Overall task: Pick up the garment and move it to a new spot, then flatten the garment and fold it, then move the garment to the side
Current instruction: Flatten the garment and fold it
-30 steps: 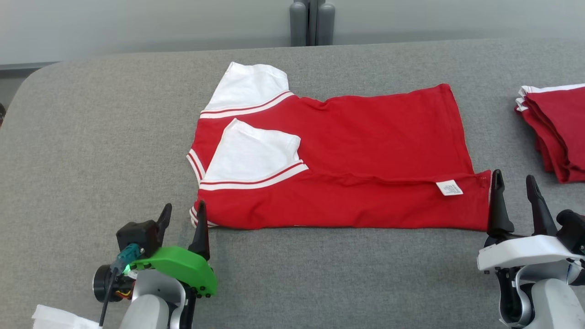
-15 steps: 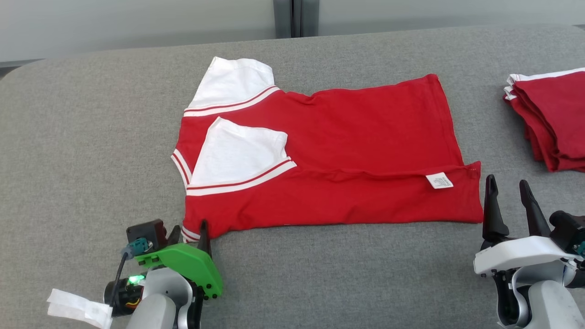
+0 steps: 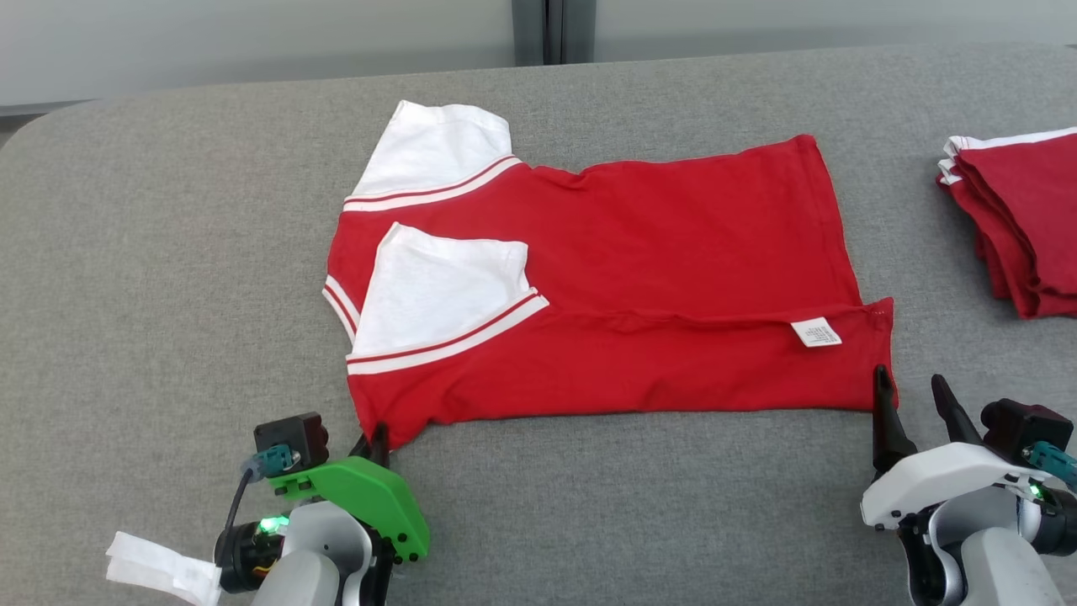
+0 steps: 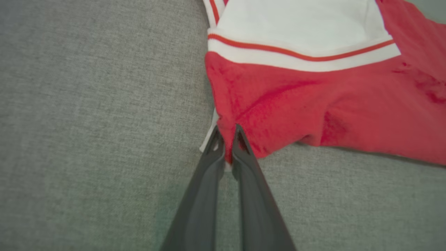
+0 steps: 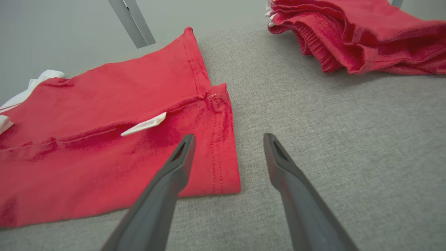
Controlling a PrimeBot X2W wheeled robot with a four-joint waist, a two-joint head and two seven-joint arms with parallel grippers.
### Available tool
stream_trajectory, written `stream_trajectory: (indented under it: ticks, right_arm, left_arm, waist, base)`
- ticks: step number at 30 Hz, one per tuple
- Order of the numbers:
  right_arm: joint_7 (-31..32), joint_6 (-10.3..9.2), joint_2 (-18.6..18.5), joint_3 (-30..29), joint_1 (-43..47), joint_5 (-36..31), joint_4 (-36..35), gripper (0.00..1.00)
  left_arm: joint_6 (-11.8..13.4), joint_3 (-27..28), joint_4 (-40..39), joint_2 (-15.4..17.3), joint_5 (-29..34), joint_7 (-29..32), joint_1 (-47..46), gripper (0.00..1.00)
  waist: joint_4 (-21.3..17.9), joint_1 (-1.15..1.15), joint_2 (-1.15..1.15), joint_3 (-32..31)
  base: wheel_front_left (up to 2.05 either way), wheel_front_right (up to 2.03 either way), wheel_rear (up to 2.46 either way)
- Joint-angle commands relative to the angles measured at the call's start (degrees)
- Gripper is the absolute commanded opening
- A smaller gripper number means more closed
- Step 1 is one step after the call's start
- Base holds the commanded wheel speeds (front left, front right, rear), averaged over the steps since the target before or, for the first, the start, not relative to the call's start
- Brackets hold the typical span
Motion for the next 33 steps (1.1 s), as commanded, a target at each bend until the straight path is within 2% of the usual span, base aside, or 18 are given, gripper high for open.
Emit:
stream_trajectory:
  ticks: [1, 8, 9, 10, 11, 13, 20, 27, 33]
  right_arm:
    - [0.6, 0.00, -0.1, -0.3, -1.0, -0.4, 0.9, 1.00]
    - [4.6, 0.00, -0.1, 1.5, -3.6, 0.1, 8.0, 1.00]
    - [5.2, 0.00, -0.1, 1.9, -3.9, 0.5, 8.9, 0.80]
    - [5.7, 0.00, -0.1, 2.4, -4.2, 1.2, 10.0, 0.49]
    - [5.7, 0.00, 0.0, 2.5, -4.4, 1.4, 10.6, 0.38]
    - [4.7, 0.00, 0.0, 2.6, -5.1, 2.0, 11.0, 0.00]
    - [3.2, 0.00, -0.2, 0.9, -4.3, 1.8, 7.3, 0.00]
    - [7.2, 0.00, -0.2, 0.2, 3.3, 2.8, -2.2, 0.00]
    - [10.2, 0.00, -0.2, 0.2, 9.8, 5.3, -7.1, 0.00]
  left_arm:
    - [0.0, -0.2, 0.0, 0.2, -0.1, -0.3, 0.9, 0.00]
    - [-0.2, 0.1, -1.1, 1.5, -0.1, -1.1, 0.8, 0.00]
    - [-0.2, 0.1, -1.3, 1.7, 0.0, -1.2, 0.9, 0.00]
    - [-0.2, 0.1, -1.5, 1.9, 0.1, -1.2, 1.0, 0.00]
    - [-0.3, 0.1, -1.8, 2.0, 0.0, -1.3, 1.2, 0.00]
    - [-0.4, 0.1, -2.6, 2.6, 0.0, -1.4, 1.6, 0.00]
    - [-0.6, -0.1, -7.7, 4.3, 0.4, -1.3, 3.8, 0.00]
    - [0.2, -0.6, -15.3, 6.5, -0.1, 0.8, 10.4, 0.00]
    - [1.4, -1.3, -17.1, 6.7, -0.7, 2.3, 15.7, 0.00]
  waist:
    - [0.1, 0.00, 0.00, 0.0]
    - [0.4, 0.00, 0.00, 0.1]
    - [0.5, 0.00, 0.00, 0.1]
    - [0.6, 0.00, 0.00, 0.0]
    - [0.7, 0.00, 0.00, 0.0]
    - [0.9, 0.00, 0.00, -0.2]
    - [1.2, 0.00, 0.00, -1.6]
    - [1.1, 0.00, 0.00, -3.1]
    - [0.5, 0.00, 0.00, -3.8]
  base:
    - [0.00, 0.00, 0.00]
    - [0.00, 0.00, 0.00]
    - [0.00, 0.00, 0.00]
    - [0.00, 0.00, 0.00]
    - [0.00, 0.00, 0.00]
    - [0.00, 0.00, 0.00]
    - [0.00, 0.00, 0.00]
    - [0.00, 0.00, 0.00]
    - [0.00, 0.00, 0.00]
